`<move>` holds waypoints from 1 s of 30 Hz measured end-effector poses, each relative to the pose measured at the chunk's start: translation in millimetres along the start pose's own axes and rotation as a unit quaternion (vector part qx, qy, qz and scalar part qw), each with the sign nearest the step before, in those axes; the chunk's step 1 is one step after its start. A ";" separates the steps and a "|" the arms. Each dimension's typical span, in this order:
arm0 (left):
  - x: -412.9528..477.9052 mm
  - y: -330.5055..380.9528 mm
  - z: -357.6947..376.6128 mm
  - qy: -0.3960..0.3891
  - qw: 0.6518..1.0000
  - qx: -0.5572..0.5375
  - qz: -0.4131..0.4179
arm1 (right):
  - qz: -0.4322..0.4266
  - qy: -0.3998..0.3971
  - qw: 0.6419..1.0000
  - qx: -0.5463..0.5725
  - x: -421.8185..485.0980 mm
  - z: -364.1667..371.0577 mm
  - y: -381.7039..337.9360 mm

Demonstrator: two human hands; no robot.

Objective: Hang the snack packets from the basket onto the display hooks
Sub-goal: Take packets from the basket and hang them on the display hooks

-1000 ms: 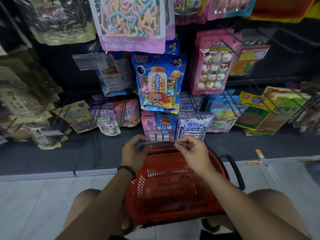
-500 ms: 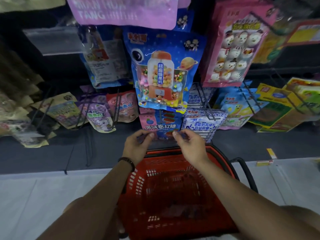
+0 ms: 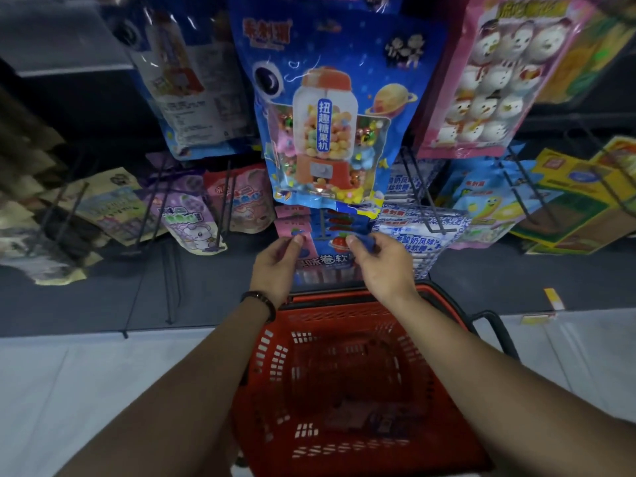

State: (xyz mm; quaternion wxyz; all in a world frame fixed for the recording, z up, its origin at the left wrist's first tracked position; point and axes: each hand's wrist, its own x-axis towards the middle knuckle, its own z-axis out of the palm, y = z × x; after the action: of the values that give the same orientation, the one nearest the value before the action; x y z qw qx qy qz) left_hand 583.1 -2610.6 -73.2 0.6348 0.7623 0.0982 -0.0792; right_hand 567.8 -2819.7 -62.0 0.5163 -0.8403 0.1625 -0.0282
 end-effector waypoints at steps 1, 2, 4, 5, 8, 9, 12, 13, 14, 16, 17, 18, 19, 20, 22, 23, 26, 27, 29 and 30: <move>2.2 0.7 0.3 0.004 1.000 0.005 -0.008 | 0.005 0.005 1.000 0.001 1.4 0.8 -1.5; 4.0 1.8 0.7 0.006 1.000 0.013 -0.012 | 0.011 0.007 1.000 0.004 2.3 1.4 -2.8; 8.1 2.3 0.7 0.012 0.999 0.036 -0.008 | 0.021 0.011 1.000 0.009 3.8 2.8 -4.1; 9.0 4.0 0.3 0.015 0.999 0.044 0.000 | 0.022 0.015 1.000 0.011 4.6 3.4 -4.8; 11.2 5.3 1.0 0.034 0.998 0.058 0.016 | 0.022 0.029 0.999 0.009 8.6 5.2 -5.1; 11.0 5.1 1.1 0.038 0.997 0.063 0.019 | 0.024 0.031 0.999 0.007 9.4 5.9 -4.9; 11.0 5.6 5.3 0.046 0.997 0.064 -0.003 | 0.040 0.034 0.999 0.009 11.5 8.6 -4.2; 12.0 7.6 7.2 0.053 0.996 0.071 -0.011 | 0.045 0.032 0.998 0.009 12.5 9.4 -5.4; 14.5 9.5 9.3 0.064 0.994 0.083 -0.020 | 0.053 0.030 0.998 0.008 13.8 10.0 -7.5; 20.6 13.4 12.6 0.086 0.990 0.106 -0.032 | 0.068 0.028 0.997 -0.002 17.3 11.8 -12.3; 22.5 16.3 14.4 0.094 0.988 0.115 -0.037 | 0.072 0.033 0.997 -0.012 18.6 13.1 -14.4; 23.4 19.2 16.4 0.100 0.986 0.124 -0.042 | 0.074 0.040 0.996 -0.019 19.6 14.5 -15.6; 24.1 20.4 18.0 0.107 0.984 0.135 -0.048 | 0.078 0.051 0.995 -0.018 19.9 15.7 -16.0; 23.7 21.7 19.8 0.114 0.981 0.144 -0.054 | 0.083 0.058 0.995 -0.010 20.2 17.0 -14.7; 19.8 22.6 21.5 0.130 0.978 0.150 -0.064 | 0.090 0.057 0.994 0.000 15.4 17.2 -11.8; 17.0 22.9 20.9 0.140 0.977 0.144 -0.064 | 0.090 0.048 0.995 0.002 11.0 16.1 -10.9; 4.5 23.0 15.0 0.151 0.975 0.146 -0.079 | 0.079 -0.001 0.997 -0.009 -3.3 8.0 -0.4; -1.7 23.0 12.7 0.140 0.974 0.152 -0.090 | 0.076 -0.016 0.997 -0.020 -9.7 2.6 2.7; -19.5 22.6 9.4 0.081 0.977 0.176 -0.092 | 0.080 -0.041 0.996 -0.020 -22.0 -8.2 14.6; -30.9 22.4 8.4 0.039 0.976 0.200 -0.081 | 0.079 -0.055 0.995 -0.024 -27.5 -13.6 24.0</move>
State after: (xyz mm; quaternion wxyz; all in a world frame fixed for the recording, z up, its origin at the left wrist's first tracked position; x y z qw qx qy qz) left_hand 558.8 -2624.3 -45.8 0.4565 0.8660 0.1663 -0.1182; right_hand 533.0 -2833.0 -73.4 0.5048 -0.8374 0.2000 0.0629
